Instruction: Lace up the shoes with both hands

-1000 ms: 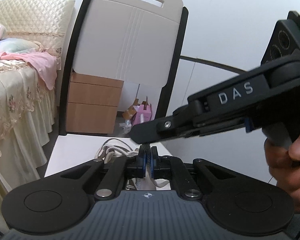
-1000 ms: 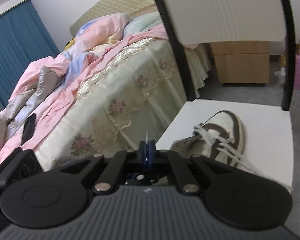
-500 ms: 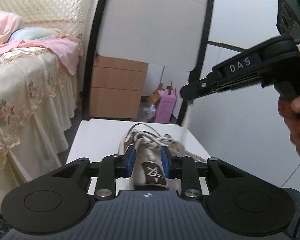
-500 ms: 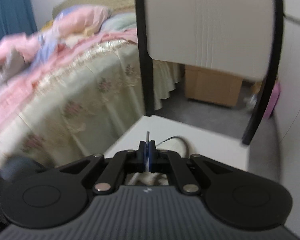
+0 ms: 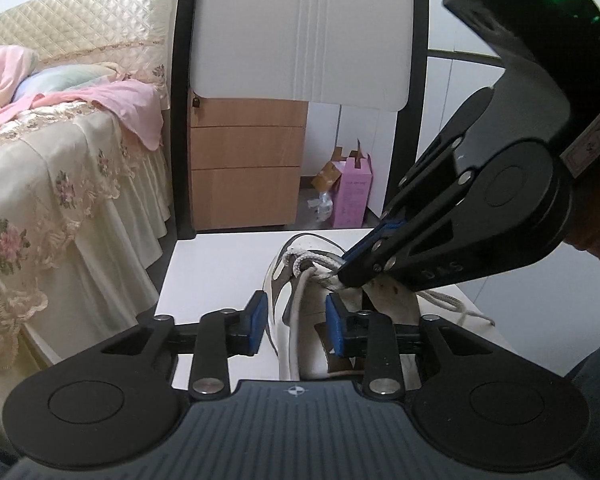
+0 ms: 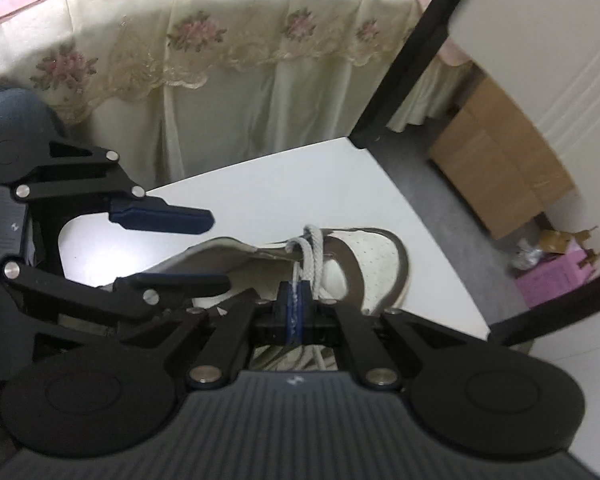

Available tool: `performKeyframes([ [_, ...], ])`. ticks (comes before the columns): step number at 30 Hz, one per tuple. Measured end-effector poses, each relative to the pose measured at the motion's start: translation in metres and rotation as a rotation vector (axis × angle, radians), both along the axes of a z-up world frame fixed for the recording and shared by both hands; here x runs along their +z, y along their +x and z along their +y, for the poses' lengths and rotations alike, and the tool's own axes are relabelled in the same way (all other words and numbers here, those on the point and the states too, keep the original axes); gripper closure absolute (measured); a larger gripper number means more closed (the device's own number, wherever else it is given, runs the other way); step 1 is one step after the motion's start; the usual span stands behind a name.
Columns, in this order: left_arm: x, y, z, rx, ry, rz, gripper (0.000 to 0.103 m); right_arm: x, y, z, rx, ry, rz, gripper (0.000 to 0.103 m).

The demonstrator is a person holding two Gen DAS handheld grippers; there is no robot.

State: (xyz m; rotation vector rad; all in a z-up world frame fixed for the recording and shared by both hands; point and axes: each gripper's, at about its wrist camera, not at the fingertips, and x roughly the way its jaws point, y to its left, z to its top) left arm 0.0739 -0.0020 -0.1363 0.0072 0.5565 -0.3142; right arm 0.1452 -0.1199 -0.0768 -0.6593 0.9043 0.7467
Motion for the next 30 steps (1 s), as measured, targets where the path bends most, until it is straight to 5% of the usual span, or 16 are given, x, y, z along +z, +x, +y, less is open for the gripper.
performKeyframes([
  [4, -0.002, 0.012, 0.011, 0.021, -0.085, 0.054, 0.090, -0.006, 0.013, 0.002, 0.031, -0.002, 0.056, 0.100],
  [11, -0.017, 0.032, 0.063, 0.112, -0.532, 0.275, 0.091, 0.001, 0.009, 0.008, 0.100, -0.007, 0.095, 0.100],
  [15, -0.026, 0.037, 0.078, 0.134, -0.666, 0.342, 0.091, 0.003, 0.006, 0.013, 0.130, 0.000, 0.117, 0.100],
  [30, -0.024, 0.038, 0.081, 0.140, -0.697, 0.364, 0.091, 0.001, 0.017, 0.013, 0.063, 0.016, 0.132, 0.100],
])
